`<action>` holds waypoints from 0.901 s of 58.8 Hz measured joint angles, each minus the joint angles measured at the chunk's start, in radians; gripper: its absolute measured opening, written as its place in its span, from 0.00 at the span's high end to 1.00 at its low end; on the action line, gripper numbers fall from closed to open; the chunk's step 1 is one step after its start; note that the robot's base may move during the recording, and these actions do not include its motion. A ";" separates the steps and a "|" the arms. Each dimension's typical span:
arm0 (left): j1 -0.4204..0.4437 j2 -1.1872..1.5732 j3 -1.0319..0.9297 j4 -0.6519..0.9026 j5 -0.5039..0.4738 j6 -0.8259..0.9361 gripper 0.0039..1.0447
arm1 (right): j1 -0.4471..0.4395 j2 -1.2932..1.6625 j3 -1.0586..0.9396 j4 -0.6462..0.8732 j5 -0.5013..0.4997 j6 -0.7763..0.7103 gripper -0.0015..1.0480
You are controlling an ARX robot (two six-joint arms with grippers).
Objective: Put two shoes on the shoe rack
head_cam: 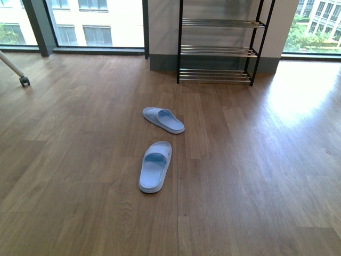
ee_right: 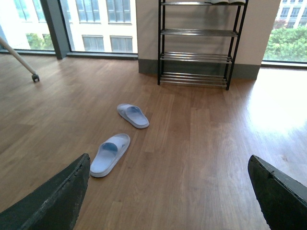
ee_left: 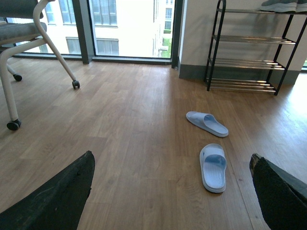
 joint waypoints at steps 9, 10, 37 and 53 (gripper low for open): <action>0.000 0.000 0.000 0.000 0.000 0.000 0.09 | 0.000 0.000 0.000 0.000 0.000 0.000 0.09; 0.000 0.000 0.000 0.000 0.000 0.000 0.09 | 0.000 0.000 0.000 0.000 0.000 0.000 0.09; 0.000 0.000 0.000 0.000 0.000 0.000 0.09 | 0.000 0.000 0.000 0.000 0.000 0.000 0.09; 0.000 0.000 0.000 0.000 0.000 0.000 0.09 | 0.000 0.000 0.000 0.000 0.000 0.000 0.09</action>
